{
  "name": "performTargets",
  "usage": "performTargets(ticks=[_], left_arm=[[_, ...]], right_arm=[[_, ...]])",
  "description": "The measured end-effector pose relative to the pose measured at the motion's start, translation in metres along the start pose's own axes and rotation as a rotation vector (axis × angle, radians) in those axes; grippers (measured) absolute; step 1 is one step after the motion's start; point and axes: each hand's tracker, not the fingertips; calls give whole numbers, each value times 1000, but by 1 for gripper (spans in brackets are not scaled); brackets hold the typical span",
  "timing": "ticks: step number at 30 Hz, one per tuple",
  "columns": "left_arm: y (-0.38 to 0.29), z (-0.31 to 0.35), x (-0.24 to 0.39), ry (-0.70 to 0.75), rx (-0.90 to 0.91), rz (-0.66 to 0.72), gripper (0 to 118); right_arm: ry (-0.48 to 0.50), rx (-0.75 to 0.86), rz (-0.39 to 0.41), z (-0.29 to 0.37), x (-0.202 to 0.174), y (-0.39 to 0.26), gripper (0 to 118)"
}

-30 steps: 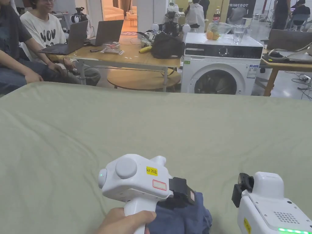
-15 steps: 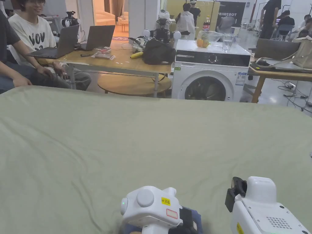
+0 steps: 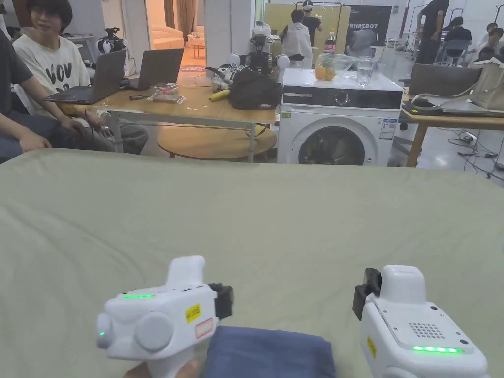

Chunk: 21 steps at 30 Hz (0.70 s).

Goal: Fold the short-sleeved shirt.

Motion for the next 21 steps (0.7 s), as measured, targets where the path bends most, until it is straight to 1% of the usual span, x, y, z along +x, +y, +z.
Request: performTargets(ticks=[4,8,11,13,16,18,19,21], left_arm=[[3,35,-18,143,253,-72,0],[1,53,-26,256,437,-146,0],[-4,60,-27,345,502,-163,0],[-8,64,-28,346,531,-160,0],[-10,68,-29,356,540,-168,0],[-11,70,-30,332,519,-169,0],[-12,70,-31,325,511,-172,0],[-13,72,-32,323,491,-170,0]], right_arm=[[11,41,6,0,-9,8,0],[17,95,0,6,-18,18,0],[22,138,14,11,-25,25,0],[23,164,30,13,-28,30,0],[32,162,49,18,-31,33,0],[33,110,64,23,-32,29,0],[38,64,61,26,-33,25,0],[81,-29,39,35,-34,11,0]])
